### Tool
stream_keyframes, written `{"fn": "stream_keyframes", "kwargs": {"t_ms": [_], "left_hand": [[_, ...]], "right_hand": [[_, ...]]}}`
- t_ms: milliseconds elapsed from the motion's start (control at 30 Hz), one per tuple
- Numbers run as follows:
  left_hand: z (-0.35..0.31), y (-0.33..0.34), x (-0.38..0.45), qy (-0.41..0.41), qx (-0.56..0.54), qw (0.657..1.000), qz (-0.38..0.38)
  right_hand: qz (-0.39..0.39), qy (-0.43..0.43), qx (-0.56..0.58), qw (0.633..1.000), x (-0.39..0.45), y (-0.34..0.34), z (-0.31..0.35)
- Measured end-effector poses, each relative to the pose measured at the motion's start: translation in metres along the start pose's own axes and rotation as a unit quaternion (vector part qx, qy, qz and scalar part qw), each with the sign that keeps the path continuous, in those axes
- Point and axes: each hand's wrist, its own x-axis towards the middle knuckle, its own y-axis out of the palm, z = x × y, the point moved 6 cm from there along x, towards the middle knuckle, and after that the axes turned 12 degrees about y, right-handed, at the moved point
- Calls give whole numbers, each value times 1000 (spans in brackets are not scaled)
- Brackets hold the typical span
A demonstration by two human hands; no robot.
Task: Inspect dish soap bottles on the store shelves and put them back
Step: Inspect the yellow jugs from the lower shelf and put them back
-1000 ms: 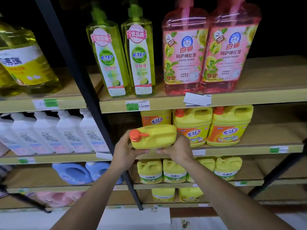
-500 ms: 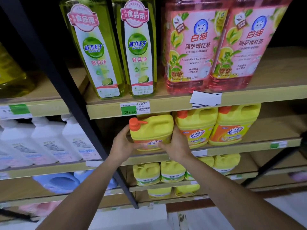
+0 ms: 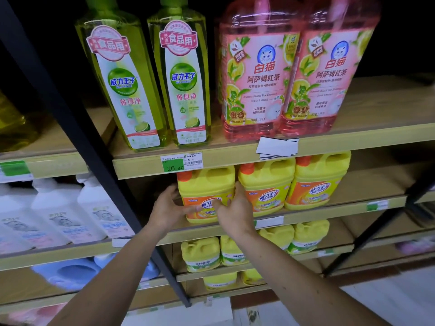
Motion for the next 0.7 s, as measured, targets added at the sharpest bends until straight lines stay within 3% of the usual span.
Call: {"fn": "stream_keyframes", "kwargs": {"t_ms": [167,367,433,567,700], "left_hand": [[-2,5,-6,13,12,1000,0],[1,14,-6,9,9,1000,2],[2,14,-5,11,13,1000,3],[2,14,-5,12,18,1000,13],[2,13,-5,10,23,1000,17]], "right_hand": [[61,4,4,998,-2,-20,-2],[-129,-49,-17,990,12,-110,6],[-138,-71,-74,985,19,-125,12],[-87,-77,-285,952,34,-125,12],[-91,-53,-373,922,41,-132,19]]}}
